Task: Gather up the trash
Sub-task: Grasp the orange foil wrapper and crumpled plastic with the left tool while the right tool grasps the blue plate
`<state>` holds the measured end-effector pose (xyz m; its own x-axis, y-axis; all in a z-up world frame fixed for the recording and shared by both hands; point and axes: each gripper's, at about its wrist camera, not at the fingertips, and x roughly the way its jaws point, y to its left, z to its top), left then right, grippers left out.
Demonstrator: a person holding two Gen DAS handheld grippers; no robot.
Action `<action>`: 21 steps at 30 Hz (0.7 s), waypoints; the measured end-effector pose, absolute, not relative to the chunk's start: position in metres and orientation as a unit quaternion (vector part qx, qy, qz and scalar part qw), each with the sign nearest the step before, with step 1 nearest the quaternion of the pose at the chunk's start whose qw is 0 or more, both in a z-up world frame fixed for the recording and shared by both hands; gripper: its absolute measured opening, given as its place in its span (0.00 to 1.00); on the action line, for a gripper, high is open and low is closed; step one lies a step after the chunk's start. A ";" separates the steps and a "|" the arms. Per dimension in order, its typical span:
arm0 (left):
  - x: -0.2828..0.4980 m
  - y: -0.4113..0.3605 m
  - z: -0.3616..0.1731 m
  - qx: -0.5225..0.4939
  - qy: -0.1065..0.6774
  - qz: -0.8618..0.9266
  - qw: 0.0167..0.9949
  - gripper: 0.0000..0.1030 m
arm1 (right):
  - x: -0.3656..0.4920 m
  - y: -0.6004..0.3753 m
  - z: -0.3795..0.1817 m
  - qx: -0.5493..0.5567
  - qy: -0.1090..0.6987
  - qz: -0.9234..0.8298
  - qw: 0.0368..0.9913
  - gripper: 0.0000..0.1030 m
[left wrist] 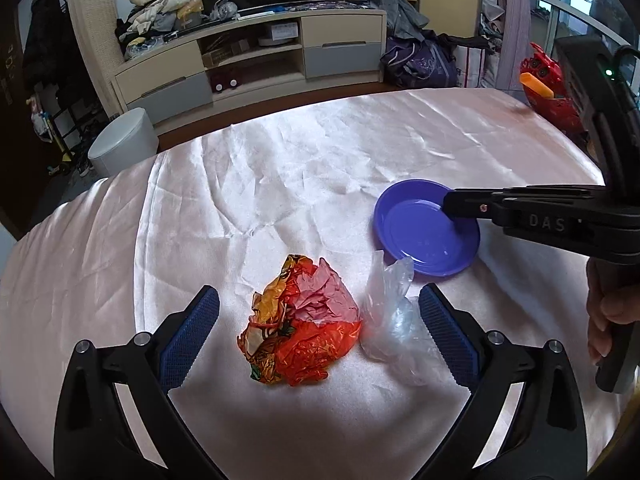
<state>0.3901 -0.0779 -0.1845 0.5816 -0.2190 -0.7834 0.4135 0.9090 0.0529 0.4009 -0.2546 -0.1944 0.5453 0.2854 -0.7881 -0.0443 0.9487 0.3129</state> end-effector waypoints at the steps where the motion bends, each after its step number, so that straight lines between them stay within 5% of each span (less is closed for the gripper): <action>1: 0.392 -0.077 -0.187 0.111 0.423 -0.179 0.881 0.92 | 0.401 -0.255 -0.195 0.130 0.468 0.095 0.869 0.06; 10: 0.399 -0.073 -0.200 0.098 0.439 -0.179 0.875 0.72 | 0.397 -0.259 -0.195 0.134 0.469 0.095 0.868 0.06; 21: 0.400 -0.073 -0.187 0.086 0.427 -0.182 0.881 0.72 | 0.396 -0.259 -0.195 0.138 0.471 0.096 0.866 0.06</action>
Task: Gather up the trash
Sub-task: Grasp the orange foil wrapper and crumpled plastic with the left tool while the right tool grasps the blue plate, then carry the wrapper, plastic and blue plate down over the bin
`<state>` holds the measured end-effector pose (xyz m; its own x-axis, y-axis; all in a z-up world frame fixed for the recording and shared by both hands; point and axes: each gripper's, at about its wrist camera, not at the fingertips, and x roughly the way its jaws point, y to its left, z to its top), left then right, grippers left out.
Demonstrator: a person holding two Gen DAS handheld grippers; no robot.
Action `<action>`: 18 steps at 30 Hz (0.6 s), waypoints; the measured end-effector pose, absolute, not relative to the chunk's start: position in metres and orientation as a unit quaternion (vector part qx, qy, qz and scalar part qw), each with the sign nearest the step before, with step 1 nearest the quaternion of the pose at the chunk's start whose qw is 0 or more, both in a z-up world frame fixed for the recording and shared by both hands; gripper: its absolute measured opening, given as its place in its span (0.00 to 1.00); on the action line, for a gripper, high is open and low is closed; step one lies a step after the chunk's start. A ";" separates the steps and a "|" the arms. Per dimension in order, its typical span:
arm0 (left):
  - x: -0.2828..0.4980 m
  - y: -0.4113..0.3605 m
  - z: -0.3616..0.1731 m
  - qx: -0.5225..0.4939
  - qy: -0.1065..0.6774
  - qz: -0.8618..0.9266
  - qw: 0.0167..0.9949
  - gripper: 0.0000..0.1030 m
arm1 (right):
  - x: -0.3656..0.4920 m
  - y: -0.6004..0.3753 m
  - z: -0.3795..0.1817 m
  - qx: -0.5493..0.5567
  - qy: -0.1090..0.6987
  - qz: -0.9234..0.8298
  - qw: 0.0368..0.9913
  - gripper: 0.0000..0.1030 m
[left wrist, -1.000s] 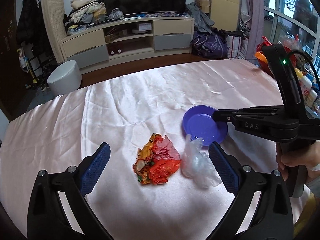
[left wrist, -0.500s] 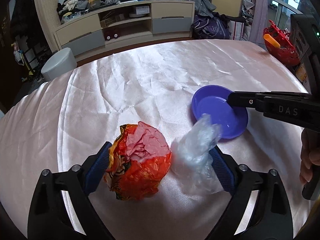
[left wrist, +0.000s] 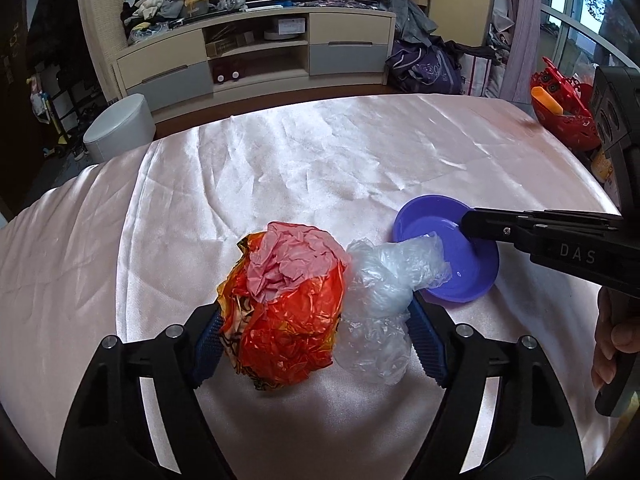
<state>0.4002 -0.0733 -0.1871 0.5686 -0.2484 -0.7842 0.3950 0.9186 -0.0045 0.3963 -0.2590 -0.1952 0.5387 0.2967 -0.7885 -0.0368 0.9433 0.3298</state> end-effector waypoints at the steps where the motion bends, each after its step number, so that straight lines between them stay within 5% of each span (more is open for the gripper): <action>1: 0.399 -0.074 -0.186 0.087 0.426 -0.183 0.882 0.72 | 0.396 -0.259 -0.194 0.138 0.470 0.096 0.867 0.06; 18: 0.335 -0.048 -0.114 0.069 0.393 -0.163 0.903 0.72 | 0.330 -0.238 -0.142 0.079 0.439 0.113 0.888 0.05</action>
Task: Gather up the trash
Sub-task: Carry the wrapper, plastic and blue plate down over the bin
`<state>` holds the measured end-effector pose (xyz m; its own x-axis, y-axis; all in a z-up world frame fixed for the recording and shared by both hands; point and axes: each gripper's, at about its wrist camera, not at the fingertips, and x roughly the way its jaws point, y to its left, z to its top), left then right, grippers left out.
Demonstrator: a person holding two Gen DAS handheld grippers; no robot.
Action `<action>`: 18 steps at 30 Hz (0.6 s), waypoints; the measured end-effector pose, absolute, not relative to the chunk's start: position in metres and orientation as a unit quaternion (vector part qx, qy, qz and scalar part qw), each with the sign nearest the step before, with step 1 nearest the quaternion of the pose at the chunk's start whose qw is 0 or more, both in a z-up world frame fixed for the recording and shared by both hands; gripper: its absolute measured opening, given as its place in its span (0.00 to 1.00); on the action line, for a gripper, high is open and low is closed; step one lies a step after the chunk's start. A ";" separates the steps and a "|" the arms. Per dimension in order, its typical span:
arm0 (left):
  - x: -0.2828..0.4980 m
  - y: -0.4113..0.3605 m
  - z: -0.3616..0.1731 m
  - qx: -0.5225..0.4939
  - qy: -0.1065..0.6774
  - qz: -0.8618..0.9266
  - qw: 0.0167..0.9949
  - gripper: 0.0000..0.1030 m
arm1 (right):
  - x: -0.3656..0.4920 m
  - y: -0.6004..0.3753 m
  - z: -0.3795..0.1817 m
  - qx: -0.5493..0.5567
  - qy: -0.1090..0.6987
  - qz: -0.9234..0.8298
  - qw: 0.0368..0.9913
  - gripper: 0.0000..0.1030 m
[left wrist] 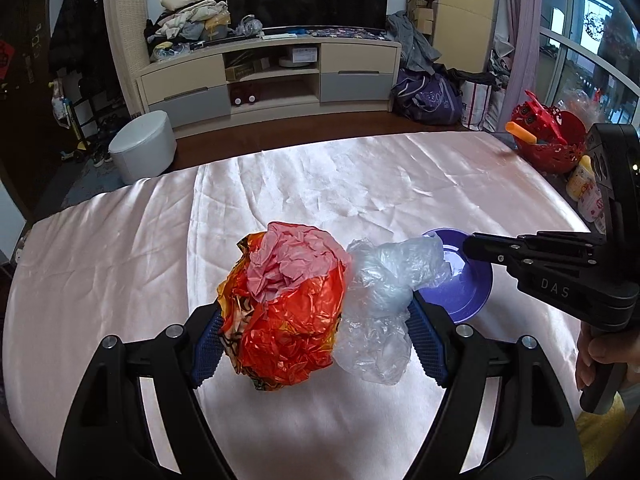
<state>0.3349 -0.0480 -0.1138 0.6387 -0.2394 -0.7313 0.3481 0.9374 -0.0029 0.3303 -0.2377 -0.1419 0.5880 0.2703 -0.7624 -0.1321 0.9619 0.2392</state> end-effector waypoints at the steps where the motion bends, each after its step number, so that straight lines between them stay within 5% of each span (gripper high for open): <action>1: 0.328 -0.045 -0.109 0.066 0.391 -0.158 0.904 0.72 | 0.323 -0.237 -0.139 0.081 0.438 0.115 0.888 0.05; 18: 0.172 -0.024 -0.063 0.022 0.367 -0.147 0.918 0.72 | 0.175 -0.242 -0.081 0.084 0.402 0.125 0.903 0.05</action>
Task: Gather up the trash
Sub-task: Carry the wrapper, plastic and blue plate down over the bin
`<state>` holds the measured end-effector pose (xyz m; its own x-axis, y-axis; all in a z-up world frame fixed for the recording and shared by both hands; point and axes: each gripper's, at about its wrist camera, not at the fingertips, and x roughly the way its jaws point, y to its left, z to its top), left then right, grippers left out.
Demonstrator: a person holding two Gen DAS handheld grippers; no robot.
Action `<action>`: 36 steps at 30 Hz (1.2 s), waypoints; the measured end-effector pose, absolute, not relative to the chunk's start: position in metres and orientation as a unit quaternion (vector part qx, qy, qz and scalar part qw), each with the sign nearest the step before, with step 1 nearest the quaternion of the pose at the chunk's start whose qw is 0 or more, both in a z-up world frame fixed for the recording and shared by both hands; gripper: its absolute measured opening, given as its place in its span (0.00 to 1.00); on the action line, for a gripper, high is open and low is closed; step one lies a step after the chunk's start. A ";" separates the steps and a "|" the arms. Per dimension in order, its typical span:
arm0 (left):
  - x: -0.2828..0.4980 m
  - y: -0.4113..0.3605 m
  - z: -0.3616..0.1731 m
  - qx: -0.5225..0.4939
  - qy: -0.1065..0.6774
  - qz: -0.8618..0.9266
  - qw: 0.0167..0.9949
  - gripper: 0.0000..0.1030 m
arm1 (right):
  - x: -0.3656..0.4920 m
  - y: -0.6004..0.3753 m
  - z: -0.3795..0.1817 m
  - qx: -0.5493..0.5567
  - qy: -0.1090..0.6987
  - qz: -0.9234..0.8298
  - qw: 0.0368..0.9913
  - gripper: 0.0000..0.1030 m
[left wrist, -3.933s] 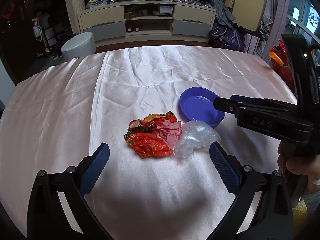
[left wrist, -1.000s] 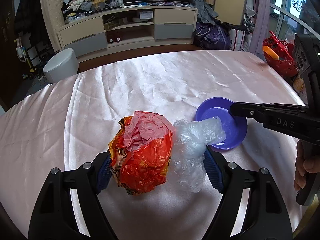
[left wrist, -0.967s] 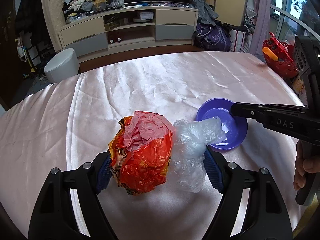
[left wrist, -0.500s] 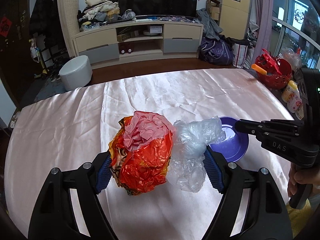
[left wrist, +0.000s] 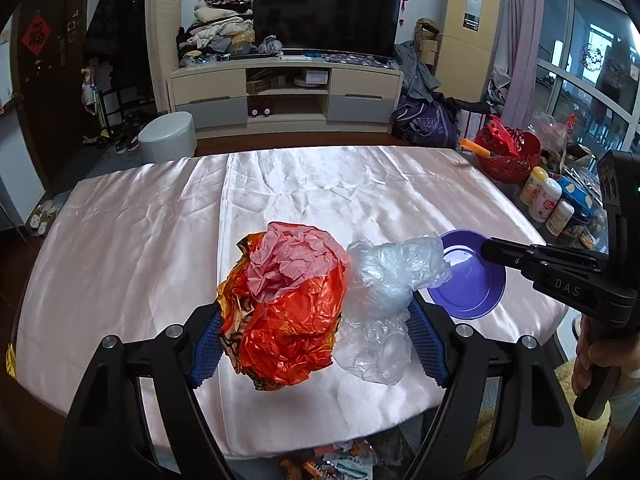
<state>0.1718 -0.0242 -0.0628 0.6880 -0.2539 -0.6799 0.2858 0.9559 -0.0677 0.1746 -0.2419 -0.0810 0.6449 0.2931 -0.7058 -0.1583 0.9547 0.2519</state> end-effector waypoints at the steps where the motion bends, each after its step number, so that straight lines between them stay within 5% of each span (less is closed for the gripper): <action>1: 0.161 -0.023 -0.064 0.023 0.367 -0.147 0.918 0.72 | 0.165 -0.241 -0.081 0.083 0.402 0.127 0.903 0.05; 16: 0.049 -0.017 -0.127 0.025 0.411 -0.148 0.899 0.72 | 0.054 -0.238 -0.124 0.097 0.430 0.132 0.888 0.05; 36: 0.016 -0.003 -0.238 -0.009 0.508 -0.143 0.849 0.72 | 0.021 -0.191 -0.240 0.058 0.548 0.127 0.825 0.05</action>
